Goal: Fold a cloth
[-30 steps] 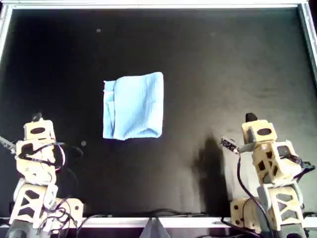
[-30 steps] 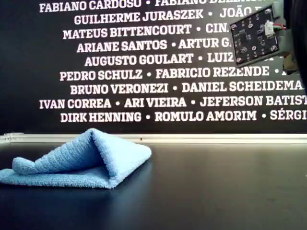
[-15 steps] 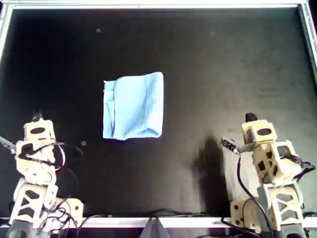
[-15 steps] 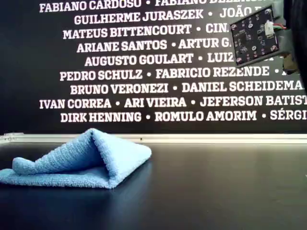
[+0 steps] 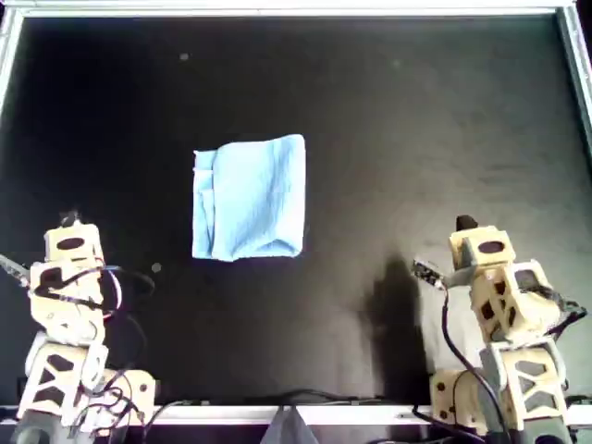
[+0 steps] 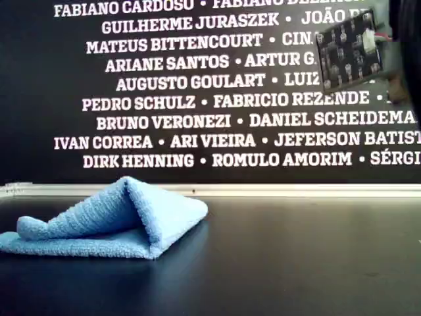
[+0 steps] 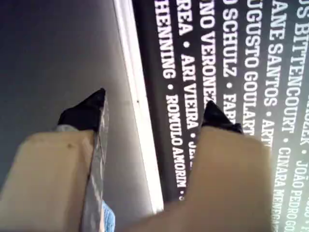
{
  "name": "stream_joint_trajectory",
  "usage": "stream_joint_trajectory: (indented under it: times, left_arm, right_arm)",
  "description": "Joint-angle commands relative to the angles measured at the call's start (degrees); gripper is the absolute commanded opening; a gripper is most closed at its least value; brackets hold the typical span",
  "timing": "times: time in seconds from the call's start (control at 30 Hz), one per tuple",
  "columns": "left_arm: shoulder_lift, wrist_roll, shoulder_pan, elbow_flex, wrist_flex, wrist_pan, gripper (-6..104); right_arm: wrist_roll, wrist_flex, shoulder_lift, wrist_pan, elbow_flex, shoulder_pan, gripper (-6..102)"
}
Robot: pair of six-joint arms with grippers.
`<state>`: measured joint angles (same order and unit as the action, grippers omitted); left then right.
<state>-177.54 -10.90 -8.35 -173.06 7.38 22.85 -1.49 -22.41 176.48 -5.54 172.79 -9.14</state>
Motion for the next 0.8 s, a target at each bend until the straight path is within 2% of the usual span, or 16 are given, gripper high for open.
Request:
stream_joint_trajectory:
  times: [0.0,0.2,0.37,0.43,0.77]
  left_arm:
    - [-0.2,0.4,0.9,0.8,0.0,0.0,70]
    - [-0.2,0.4,0.9,0.8,0.0,0.0,70]
    - [-0.2,0.4,0.9,0.8,0.0,0.0,70]
    - [-0.2,0.4,0.9,0.8,0.0,0.0,70]
    - [-0.2,0.4,0.9,0.8,0.0,0.0,70]
  right_arm:
    - [-1.76,-2.7,1.9,0.3,0.8,0.0,3]
    - [-1.05,-4.3,1.9,-0.9,0.8,0.2,2]
    - [-1.05,-15.9,1.9,0.1,0.8,0.1,2]
    - [-1.05,-18.2,2.0,-0.7,0.8,0.1,2]
    - [-1.05,-18.5,2.0,-0.8,0.8,0.1,2]
